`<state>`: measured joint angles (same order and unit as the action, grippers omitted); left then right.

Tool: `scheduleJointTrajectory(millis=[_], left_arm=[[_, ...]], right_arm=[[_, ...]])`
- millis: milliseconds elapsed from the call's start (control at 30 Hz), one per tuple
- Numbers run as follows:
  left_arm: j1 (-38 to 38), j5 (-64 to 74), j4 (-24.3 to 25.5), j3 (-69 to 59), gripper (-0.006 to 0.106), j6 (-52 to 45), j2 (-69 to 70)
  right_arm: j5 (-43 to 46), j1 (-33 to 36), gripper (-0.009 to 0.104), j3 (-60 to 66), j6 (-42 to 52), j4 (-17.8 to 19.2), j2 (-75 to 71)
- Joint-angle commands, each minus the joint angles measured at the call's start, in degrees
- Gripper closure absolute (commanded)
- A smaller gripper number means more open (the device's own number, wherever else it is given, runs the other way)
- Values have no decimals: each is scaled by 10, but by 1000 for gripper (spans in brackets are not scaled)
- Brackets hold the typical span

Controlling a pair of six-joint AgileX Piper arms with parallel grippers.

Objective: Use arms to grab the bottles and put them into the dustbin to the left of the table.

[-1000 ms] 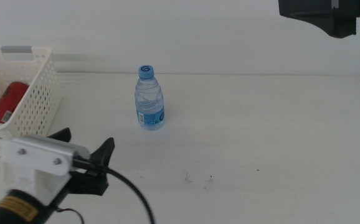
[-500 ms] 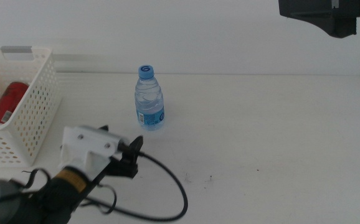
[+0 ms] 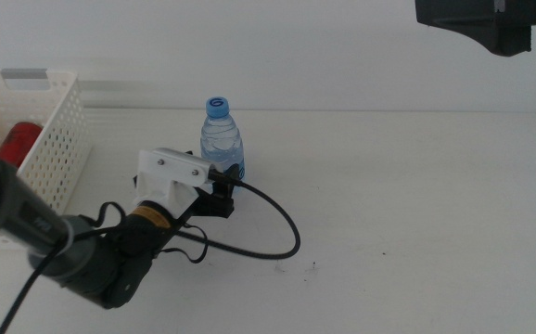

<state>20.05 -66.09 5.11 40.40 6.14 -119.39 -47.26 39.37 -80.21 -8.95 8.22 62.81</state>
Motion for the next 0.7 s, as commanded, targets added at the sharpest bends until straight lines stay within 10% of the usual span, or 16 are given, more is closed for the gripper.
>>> scheduleJointTrajectory(millis=[0,667], left_arm=[[-1,8,5,22,7,17,-16],[-1,43,7,200,7,14,-129]], right_arm=[[6,1,3,-3,4,2,-2],[6,1,3,-3,4,2,-2]])
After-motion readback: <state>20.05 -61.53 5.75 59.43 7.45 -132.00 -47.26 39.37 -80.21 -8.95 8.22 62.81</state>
